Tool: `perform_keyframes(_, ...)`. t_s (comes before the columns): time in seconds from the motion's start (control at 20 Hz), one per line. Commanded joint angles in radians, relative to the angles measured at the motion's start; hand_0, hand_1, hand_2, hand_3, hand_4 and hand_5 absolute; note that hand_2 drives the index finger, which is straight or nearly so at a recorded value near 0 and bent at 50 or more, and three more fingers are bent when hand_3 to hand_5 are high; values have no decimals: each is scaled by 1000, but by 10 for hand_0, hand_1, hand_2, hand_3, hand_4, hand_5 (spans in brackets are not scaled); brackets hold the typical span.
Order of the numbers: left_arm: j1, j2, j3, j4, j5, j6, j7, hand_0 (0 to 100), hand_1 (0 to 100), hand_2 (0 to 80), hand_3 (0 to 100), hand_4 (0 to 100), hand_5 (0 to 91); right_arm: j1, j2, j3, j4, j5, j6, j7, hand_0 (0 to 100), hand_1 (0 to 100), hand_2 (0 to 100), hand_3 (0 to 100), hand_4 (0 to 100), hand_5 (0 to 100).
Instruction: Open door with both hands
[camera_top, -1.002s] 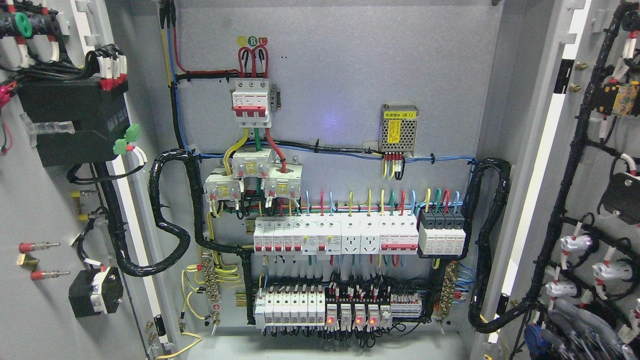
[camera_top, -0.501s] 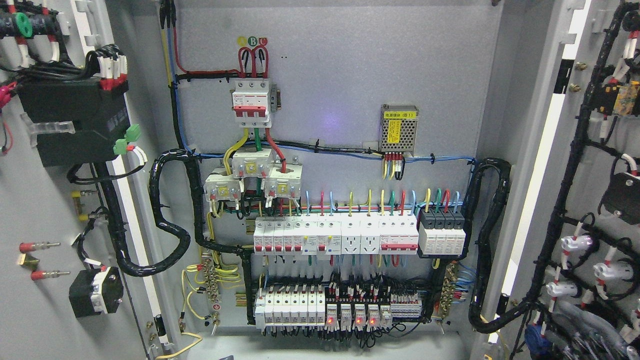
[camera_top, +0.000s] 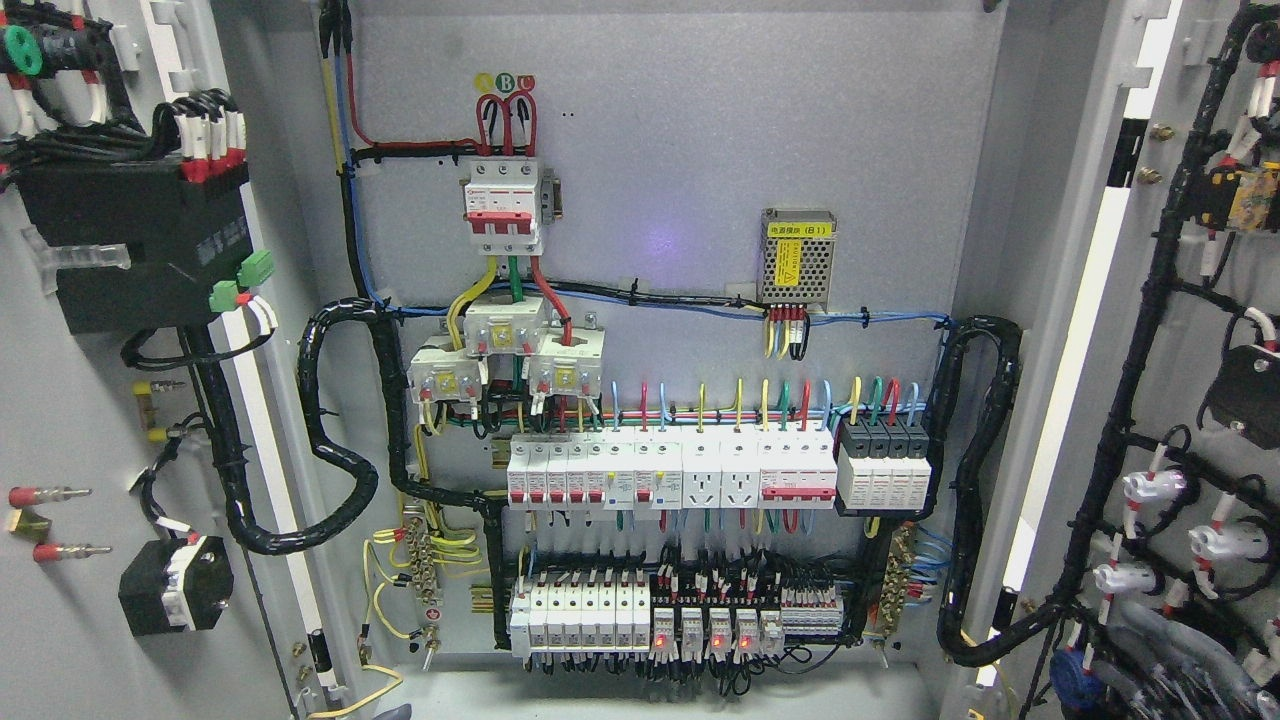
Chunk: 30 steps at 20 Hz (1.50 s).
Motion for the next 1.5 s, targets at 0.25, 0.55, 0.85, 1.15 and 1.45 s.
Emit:
perform_keyframes(0.25, 60, 26, 136, 2, 83, -12, -1, 0, 0, 0, 0, 0, 0, 14, 6, -43, 22, -4, 1, -5, 0, 0, 0, 0, 0, 0)
perform_keyframes(0.55, 77, 39, 193, 10, 129, -22, -1, 0, 0, 0, 0, 0, 0, 18, 6, -68, 65, -34, 1, -5, 0, 0, 0, 0, 0, 0)
perform_keyframes(0.85, 101, 66, 264, 42, 198, -21, -5, 0, 0, 0, 0, 0, 0, 33, 3, -100, 74, -106, 3, 5, 0, 0, 0, 0, 0, 0)
perform_keyframes(1.15, 103, 105, 316, 93, 282, -21, -5, 0, 0, 0, 0, 0, 0, 50, 3, -123, 88, -146, 4, 69, 0, 0, 0, 0, 0, 0)
perform_keyframes(1.45, 103, 114, 351, 127, 345, -22, -5, 0, 0, 0, 0, 0, 0, 50, 0, -146, 112, -191, 4, 69, 0, 0, 0, 0, 0, 0)
